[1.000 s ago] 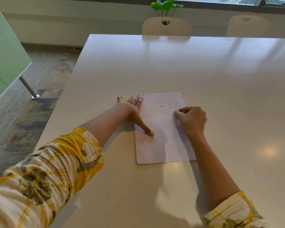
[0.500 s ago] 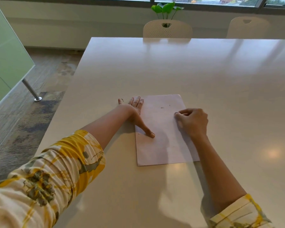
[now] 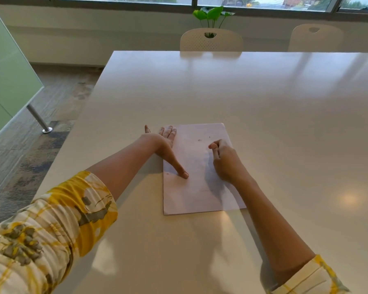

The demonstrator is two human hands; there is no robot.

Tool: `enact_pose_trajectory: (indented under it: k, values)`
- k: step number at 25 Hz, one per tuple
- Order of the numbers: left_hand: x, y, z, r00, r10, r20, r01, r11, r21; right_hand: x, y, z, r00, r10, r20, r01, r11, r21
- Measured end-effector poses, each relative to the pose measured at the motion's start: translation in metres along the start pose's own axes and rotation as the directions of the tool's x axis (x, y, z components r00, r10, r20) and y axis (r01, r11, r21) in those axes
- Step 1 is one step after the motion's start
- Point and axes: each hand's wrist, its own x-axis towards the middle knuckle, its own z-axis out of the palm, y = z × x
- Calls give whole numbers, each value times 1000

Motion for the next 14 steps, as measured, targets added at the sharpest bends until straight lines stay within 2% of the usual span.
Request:
enact_pose_trajectory:
  k: [2, 4, 9, 14]
  values:
    - [-3, 3, -4, 1000, -24, 9, 23, 999, 37, -6, 3, 4, 981, -113, -157, 115, 993, 0]
    - [-4, 10, -7, 1000, -21, 1, 20, 997, 74, -9, 9, 4, 962, -154, -227, 163, 986, 23]
    - [-7, 37, 2, 980, 184, -72, -184, 983, 15, -8, 15, 5, 966, -187, -179, 201, 977, 64]
    - [-22, 49, 8, 981, 190, -42, -190, 982, 7, -6, 20, 2, 966, -225, -127, 242, 960, 143]
